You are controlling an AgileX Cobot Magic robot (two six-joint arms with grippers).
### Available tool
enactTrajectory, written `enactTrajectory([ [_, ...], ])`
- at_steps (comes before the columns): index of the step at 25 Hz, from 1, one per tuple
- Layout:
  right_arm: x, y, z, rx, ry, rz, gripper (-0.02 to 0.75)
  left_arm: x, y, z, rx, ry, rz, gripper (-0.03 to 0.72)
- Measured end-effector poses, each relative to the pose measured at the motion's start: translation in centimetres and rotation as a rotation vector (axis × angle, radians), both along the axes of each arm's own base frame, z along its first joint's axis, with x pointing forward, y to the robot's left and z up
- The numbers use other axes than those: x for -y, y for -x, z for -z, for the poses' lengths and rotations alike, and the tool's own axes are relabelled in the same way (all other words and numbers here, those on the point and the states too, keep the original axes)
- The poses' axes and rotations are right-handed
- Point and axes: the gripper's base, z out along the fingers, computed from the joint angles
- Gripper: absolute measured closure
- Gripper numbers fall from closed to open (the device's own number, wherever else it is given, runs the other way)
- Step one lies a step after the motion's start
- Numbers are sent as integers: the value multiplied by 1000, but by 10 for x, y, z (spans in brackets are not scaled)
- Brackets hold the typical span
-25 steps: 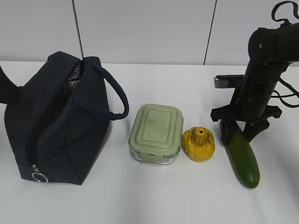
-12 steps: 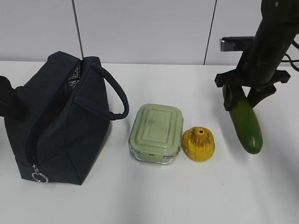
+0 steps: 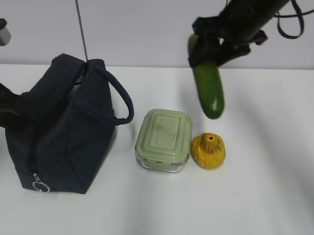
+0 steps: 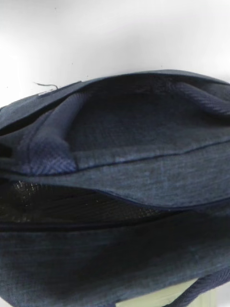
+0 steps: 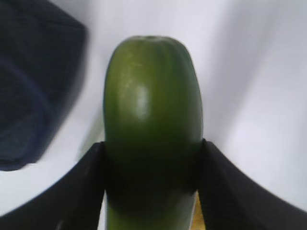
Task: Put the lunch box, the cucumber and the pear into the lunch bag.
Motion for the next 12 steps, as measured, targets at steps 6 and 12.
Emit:
enactTrajectory([
  [6, -82, 17, -41, 259, -356, -221, 328, 1, 0, 0, 3, 8, -3, 700],
  [12, -137, 37, -64, 559, -508, -357, 328, 1, -1, 0, 6, 16, -7, 701],
])
